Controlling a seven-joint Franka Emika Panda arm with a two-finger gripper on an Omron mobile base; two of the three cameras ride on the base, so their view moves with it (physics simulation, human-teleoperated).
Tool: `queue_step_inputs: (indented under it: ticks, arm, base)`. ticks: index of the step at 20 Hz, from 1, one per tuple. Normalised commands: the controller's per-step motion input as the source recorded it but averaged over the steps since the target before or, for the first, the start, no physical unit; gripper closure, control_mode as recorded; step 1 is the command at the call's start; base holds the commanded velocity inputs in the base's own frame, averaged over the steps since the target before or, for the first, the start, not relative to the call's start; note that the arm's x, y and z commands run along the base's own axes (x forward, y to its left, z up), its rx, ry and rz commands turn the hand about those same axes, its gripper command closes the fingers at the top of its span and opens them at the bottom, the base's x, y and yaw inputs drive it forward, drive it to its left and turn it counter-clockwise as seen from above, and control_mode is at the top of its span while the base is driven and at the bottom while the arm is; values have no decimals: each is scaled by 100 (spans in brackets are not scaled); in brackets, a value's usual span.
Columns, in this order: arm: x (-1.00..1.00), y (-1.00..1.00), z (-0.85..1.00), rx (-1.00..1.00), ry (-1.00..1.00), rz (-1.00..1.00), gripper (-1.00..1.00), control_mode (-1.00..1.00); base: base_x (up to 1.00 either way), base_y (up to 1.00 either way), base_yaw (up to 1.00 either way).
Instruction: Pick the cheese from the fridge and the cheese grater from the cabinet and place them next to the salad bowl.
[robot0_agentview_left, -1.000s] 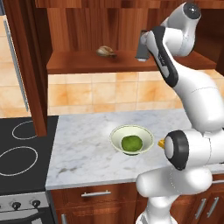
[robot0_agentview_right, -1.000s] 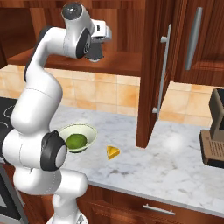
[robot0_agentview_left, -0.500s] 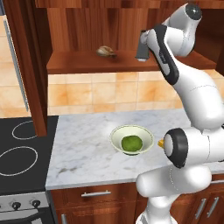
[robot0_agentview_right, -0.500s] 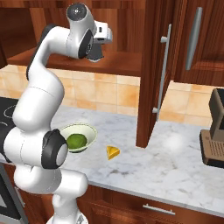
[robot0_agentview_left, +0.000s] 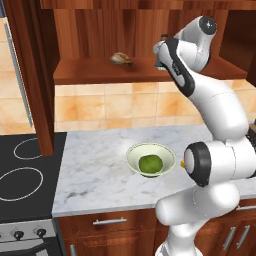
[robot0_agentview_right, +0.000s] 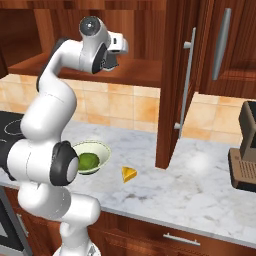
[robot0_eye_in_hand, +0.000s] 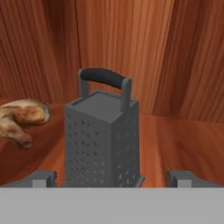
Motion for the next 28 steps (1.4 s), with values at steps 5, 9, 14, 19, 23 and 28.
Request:
queue_step_inputs:
  ticks: [5,9,14,19,23,28]
  arm:
    - [48,2,0,0,0,0,-100,-100]
    - [22,0,0,0,0,0,-100,-100]
    - [11,0,0,0,0,0,100,-100]
    - [1,0,0,0,0,0,100,-100]
    - [0,0,0,0,0,0,100,-100]
    - [-19,0,4,-3,-22,0,100,-100]
  base:
    - [0,0,0]
    - [0,0,0]
    - [0,0,0]
    - [0,0,0]
    - [0,0,0]
    - [0,0,0]
